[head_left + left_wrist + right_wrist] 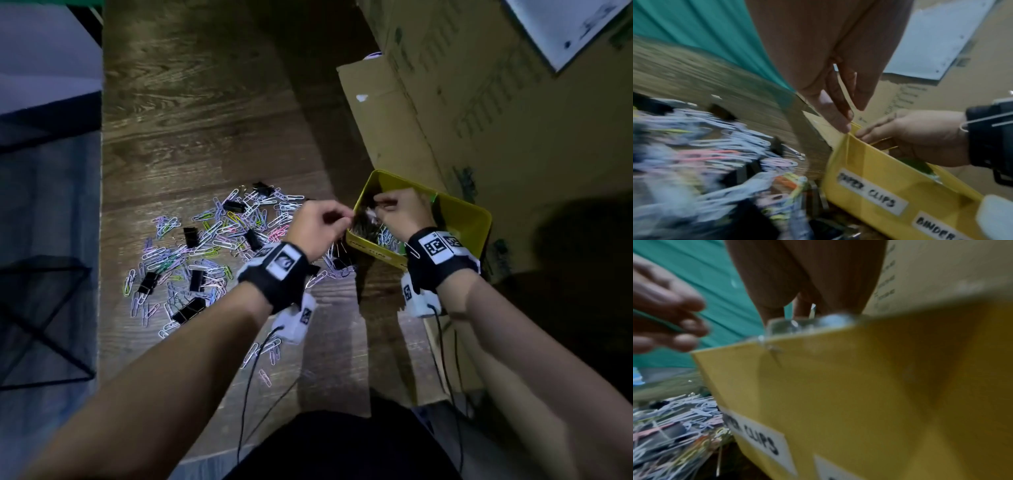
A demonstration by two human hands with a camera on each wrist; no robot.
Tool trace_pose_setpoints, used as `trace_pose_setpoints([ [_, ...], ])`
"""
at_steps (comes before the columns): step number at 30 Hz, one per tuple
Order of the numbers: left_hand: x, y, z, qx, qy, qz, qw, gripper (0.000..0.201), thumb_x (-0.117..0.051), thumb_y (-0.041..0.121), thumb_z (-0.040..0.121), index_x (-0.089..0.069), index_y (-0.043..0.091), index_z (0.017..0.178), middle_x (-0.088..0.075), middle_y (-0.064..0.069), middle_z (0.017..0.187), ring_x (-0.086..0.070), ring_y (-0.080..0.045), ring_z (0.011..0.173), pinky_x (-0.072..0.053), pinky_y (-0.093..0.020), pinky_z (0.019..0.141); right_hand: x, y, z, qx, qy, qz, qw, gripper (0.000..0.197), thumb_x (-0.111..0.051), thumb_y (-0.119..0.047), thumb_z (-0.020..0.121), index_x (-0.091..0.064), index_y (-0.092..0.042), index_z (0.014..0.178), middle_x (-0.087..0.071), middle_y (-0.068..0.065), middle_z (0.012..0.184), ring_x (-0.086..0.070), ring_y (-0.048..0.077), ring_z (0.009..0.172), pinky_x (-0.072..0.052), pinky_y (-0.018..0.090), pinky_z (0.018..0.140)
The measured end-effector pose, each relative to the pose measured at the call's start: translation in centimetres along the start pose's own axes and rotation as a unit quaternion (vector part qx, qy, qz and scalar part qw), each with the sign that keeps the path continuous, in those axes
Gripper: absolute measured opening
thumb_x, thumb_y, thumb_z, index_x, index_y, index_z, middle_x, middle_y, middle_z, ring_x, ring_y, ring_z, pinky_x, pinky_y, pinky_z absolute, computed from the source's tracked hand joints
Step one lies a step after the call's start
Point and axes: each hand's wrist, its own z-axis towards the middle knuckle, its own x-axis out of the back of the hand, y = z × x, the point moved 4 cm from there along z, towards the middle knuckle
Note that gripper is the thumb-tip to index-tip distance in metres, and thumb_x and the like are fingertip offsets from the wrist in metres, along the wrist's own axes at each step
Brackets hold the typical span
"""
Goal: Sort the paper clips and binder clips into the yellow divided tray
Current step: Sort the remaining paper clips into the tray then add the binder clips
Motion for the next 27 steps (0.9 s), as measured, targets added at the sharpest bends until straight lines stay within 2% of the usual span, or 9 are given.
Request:
trace_pose_setpoints([
  [4,4.2,-4.6,-4.2,0.021,-0.024,0.068,0.997,0.015,-0.066,0.012,0.083,-0.07,0.026,0.082,-0.071,-0.002,0.08,-0.066,-0.019,0.072,-0.055,-0.031,0.073,-0.8,-2.3,-1.7,0.082,-0.03,0.035,0.996,0.022,-0.066,-0.017,0.085,-0.07,-0.024,0.105,-0.069,0.0,0.101,-0.065,0.012,0.078,-0.056,0.031,0.075],
  [7,6.0,-9.3,-8.4,0.015,-0.122,0.243,0.962,0.018,-0.058,0.013,0.086,-0.07,0.023,0.096,-0.072,-0.001,0.087,-0.063,-0.014,0.075,-0.051,-0.03,0.081,-2.5,-4.5,-5.4,0.143,-0.098,0.162,0.971,0.021,-0.07,-0.009,0.082,-0.07,-0.025,0.096,-0.069,-0.006,0.096,-0.068,0.013,0.082,-0.055,0.024,0.075],
  [11,6.1,-13.3,-14.1,-0.048,-0.179,0.361,0.914,0.039,-0.038,0.032,0.086,-0.06,0.023,0.117,-0.064,-0.005,0.115,-0.06,-0.022,0.103,-0.052,-0.036,0.086,-7.6,-5.1,-10.4,0.264,-0.168,0.056,0.948,0.015,-0.072,-0.013,0.079,-0.074,-0.018,0.093,-0.068,-0.005,0.095,-0.062,0.01,0.088,-0.05,0.025,0.087],
  [14,4.4,-16.2,-17.8,-0.122,-0.236,0.477,0.838,0.061,-0.05,0.03,0.075,-0.037,0.032,0.134,-0.047,-0.007,0.137,-0.048,-0.027,0.122,-0.047,-0.044,0.092,-13.0,-4.0,-13.6,0.306,-0.272,-0.086,0.908,0.039,-0.071,-0.022,0.08,-0.063,-0.02,0.118,-0.058,0.003,0.123,-0.053,0.017,0.112,-0.043,0.042,0.1],
  [16,3.5,-17.5,-19.0,-0.125,-0.263,0.516,0.806,0.076,-0.062,0.031,0.07,-0.025,0.036,0.136,-0.037,-0.009,0.143,-0.037,-0.029,0.13,-0.038,-0.05,0.101,-15.9,-2.3,-15.6,0.292,-0.334,-0.209,0.872,0.074,-0.072,-0.035,0.077,-0.037,-0.023,0.141,-0.032,0.004,0.147,-0.029,0.022,0.134,-0.026,0.045,0.113],
  [18,3.6,-17.7,-19.4,-0.115,-0.231,0.501,0.826,0.074,-0.06,0.036,0.068,-0.029,0.032,0.135,-0.039,-0.011,0.14,-0.038,-0.03,0.127,-0.038,-0.05,0.102,-17.8,-0.7,-16.9,0.264,-0.345,-0.311,0.845,0.103,-0.074,-0.048,0.071,-0.011,-0.024,0.149,-0.015,0.004,0.151,-0.014,0.025,0.138,-0.018,0.045,0.113],
  [20,3.9,-17.5,-19.2,-0.098,-0.178,0.477,0.855,0.068,-0.056,0.037,0.071,-0.033,0.026,0.134,-0.042,-0.013,0.135,-0.041,-0.031,0.122,-0.041,-0.048,0.099,-18.9,0.4,-17.4,0.262,-0.32,-0.341,0.845,0.111,-0.074,-0.05,0.069,-0.003,-0.022,0.149,-0.015,0.006,0.147,-0.017,0.027,0.136,-0.022,0.046,0.113],
  [24,4.4,-17.5,-19.1,-0.04,-0.069,0.44,0.894,0.063,-0.059,0.037,0.074,-0.036,0.02,0.13,-0.046,-0.012,0.126,-0.045,-0.03,0.112,-0.047,-0.044,0.092,-19.4,0.5,-17.7,0.272,-0.317,-0.263,0.87,0.088,-0.071,-0.032,0.079,-0.017,-0.023,0.147,-0.024,0.004,0.142,-0.034,0.022,0.127,-0.04,0.041,0.104],
  [27,4.1,-17.9,-19.6,0.013,-0.027,0.42,0.907,0.071,-0.06,0.05,0.069,-0.041,0.017,0.129,-0.049,-0.013,0.121,-0.047,-0.03,0.107,-0.047,-0.042,0.092,-19.4,0.6,-17.7,0.273,-0.308,-0.233,0.881,0.083,-0.072,-0.035,0.078,-0.025,-0.024,0.146,-0.03,0.002,0.138,-0.037,0.019,0.124,-0.041,0.039,0.102],
])
